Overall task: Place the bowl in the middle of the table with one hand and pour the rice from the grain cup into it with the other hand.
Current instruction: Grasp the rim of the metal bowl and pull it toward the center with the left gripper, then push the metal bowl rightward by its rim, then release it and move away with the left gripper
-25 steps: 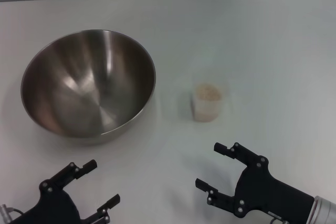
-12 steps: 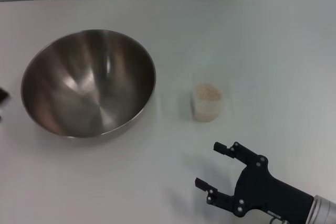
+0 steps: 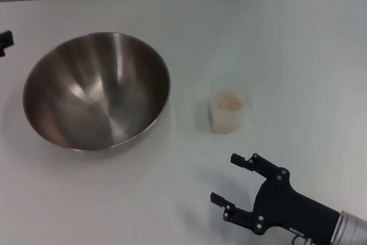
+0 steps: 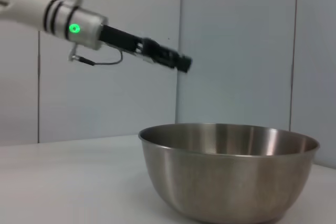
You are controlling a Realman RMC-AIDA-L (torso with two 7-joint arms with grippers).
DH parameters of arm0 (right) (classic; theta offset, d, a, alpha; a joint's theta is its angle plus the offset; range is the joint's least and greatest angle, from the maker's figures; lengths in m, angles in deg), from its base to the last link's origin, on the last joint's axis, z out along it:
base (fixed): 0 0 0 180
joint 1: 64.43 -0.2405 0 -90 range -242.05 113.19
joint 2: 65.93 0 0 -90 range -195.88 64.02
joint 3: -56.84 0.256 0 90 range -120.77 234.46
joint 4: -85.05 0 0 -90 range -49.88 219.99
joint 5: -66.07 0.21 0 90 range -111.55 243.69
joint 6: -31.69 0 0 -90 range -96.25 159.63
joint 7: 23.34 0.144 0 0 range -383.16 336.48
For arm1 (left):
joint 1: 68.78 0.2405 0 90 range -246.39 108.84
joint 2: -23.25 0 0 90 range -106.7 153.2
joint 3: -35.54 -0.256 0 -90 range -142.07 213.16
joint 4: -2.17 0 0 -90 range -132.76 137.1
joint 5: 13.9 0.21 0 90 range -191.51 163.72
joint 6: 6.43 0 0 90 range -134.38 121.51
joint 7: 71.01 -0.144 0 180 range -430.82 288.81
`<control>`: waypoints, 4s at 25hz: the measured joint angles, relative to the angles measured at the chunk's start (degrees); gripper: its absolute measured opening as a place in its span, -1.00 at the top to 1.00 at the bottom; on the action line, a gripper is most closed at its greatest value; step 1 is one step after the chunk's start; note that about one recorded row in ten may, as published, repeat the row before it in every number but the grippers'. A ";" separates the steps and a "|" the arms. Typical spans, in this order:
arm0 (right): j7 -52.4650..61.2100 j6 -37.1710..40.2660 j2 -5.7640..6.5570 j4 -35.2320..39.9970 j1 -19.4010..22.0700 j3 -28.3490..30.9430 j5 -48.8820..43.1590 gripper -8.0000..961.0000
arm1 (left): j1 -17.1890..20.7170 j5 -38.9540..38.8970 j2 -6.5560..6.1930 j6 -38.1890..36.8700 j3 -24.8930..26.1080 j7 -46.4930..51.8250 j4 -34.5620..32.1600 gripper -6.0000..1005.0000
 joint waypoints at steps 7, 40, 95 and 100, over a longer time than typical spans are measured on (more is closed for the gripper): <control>0.00 -0.05 0.00 -0.09 0.19 0.07 0.24 -0.63 | -6.07 20.75 0.09 2.22 -6.12 13.84 -5.48 -0.52; -0.62 -0.67 0.09 -0.08 0.79 0.06 0.25 -0.63 | -18.38 39.22 0.17 5.93 -15.01 23.11 5.12 -0.36; -0.62 -0.66 0.00 -0.08 0.62 0.07 0.07 -0.63 | -44.06 43.68 -6.14 -10.97 -1.71 12.45 34.60 0.92; -0.61 -0.66 0.00 -0.09 0.66 0.07 0.03 -0.63 | -43.73 43.72 -5.81 -9.95 -1.82 11.81 34.42 0.92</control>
